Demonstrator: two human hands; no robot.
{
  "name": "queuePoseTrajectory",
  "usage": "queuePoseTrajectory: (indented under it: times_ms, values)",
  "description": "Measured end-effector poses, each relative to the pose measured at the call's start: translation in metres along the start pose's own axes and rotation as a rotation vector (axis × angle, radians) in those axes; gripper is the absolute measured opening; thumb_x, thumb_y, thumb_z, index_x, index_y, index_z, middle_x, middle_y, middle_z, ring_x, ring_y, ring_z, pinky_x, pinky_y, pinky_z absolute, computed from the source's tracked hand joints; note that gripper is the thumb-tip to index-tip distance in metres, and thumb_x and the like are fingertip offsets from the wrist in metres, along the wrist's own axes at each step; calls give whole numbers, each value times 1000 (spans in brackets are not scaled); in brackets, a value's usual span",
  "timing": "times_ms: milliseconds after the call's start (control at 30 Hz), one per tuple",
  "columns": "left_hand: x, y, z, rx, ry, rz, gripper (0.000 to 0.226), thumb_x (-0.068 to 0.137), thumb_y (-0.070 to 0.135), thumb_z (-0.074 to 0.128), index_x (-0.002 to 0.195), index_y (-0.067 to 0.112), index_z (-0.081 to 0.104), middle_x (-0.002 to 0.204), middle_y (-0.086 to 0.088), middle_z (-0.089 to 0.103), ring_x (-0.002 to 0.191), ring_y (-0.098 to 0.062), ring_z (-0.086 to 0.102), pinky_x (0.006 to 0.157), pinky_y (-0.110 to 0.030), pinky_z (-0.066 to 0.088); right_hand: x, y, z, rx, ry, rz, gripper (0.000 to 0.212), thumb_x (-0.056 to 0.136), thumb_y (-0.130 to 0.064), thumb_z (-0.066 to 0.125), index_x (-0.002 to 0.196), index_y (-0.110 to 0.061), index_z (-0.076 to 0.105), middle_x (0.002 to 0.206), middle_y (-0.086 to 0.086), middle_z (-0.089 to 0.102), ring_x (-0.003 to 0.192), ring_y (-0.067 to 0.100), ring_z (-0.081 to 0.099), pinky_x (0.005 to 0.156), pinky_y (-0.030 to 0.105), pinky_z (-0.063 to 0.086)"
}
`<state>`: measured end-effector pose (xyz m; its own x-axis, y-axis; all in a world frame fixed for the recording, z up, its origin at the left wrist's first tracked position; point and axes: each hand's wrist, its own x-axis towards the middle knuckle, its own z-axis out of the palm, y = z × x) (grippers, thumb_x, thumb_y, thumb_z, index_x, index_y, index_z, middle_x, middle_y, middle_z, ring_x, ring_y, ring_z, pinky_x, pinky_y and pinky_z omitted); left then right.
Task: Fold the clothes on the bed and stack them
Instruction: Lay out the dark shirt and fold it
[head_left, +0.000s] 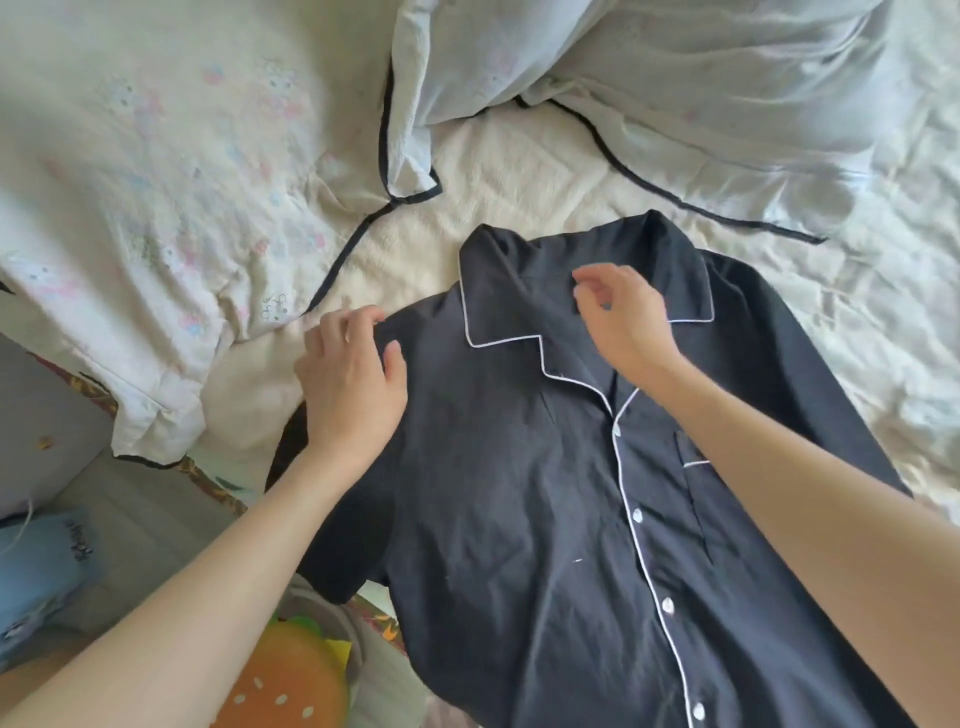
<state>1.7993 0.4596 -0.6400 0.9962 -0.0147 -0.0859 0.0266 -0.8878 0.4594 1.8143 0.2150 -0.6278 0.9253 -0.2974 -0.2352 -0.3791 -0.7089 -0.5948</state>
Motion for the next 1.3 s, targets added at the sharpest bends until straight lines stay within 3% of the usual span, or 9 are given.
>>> queuePoseTrajectory:
  times_ms: [200, 467, 533, 633, 700, 867, 1000, 1167, 1300]
  values:
    - [-15, 85, 20, -104, -138, 175, 27, 92, 8, 51, 118, 9, 58, 122, -10, 54, 116, -30, 44, 90, -39, 35, -31, 91, -76, -180, 184, 180, 29, 93, -17, 49, 120, -12, 59, 116, 11, 58, 112, 32, 51, 97, 43, 38]
    - [26, 211, 89, -88, -215, 408, 31, 97, 9, 42, 123, 10, 59, 125, -7, 57, 113, -28, 48, 95, -40, 38, -17, 193, -128, -314, 53, 360, 56, 91, -50, 50, 135, -16, 45, 137, 11, 44, 127, 32, 37, 101, 48, 30]
    - [37, 240, 110, -37, -237, 540, 31, 97, 9, 42, 121, 11, 62, 124, -5, 60, 114, -28, 48, 94, -41, 39, -15, 213, -131, -280, -10, 350, 49, 91, -47, 53, 129, -15, 52, 128, 9, 51, 119, 30, 45, 93, 42, 37]
    - [46, 278, 141, 2, -269, 669, 31, 98, 12, 45, 124, 13, 61, 126, -3, 58, 119, -26, 46, 96, -40, 37, -6, 237, -142, -47, -55, 390, 15, 93, -30, 57, 92, -16, 62, 87, -2, 58, 93, 26, 57, 63, 27, 37]
    - [48, 297, 161, 44, -273, 708, 34, 98, 18, 46, 130, 17, 56, 133, 0, 53, 124, -24, 43, 100, -37, 30, 5, 248, -154, 155, -77, 447, 9, 93, -26, 58, 87, -19, 58, 87, -3, 58, 86, 21, 54, 61, 25, 36]
    - [72, 335, 191, 135, -442, 521, 43, 99, 38, 41, 141, 27, 40, 142, 4, 46, 132, -24, 34, 104, -44, 23, 55, 263, -189, 149, 16, 313, 9, 93, -27, 57, 96, -22, 64, 92, -1, 58, 82, 16, 51, 66, 24, 34]
    - [96, 343, 202, 126, -549, 425, 29, 95, 36, 52, 117, 19, 59, 121, -2, 59, 119, -26, 47, 100, -40, 32, 88, 268, -199, 48, 34, 193, 8, 88, -28, 62, 87, -21, 67, 79, -3, 56, 80, 17, 53, 68, 25, 36]
    - [105, 340, 211, -21, -505, 290, 22, 90, 27, 62, 104, 11, 65, 114, -9, 62, 109, -27, 53, 87, -30, 38, 85, 286, -199, 86, -212, 352, 32, 84, -45, 65, 96, -15, 64, 86, -3, 54, 85, 17, 50, 72, 26, 37]
    - [106, 342, 217, -94, -476, 247, 12, 86, 29, 67, 93, 20, 65, 107, -2, 66, 106, -22, 57, 89, -31, 41, 74, 308, -212, 91, -403, 510, 34, 83, -29, 70, 100, 0, 66, 94, 8, 62, 91, 26, 58, 72, 31, 46]
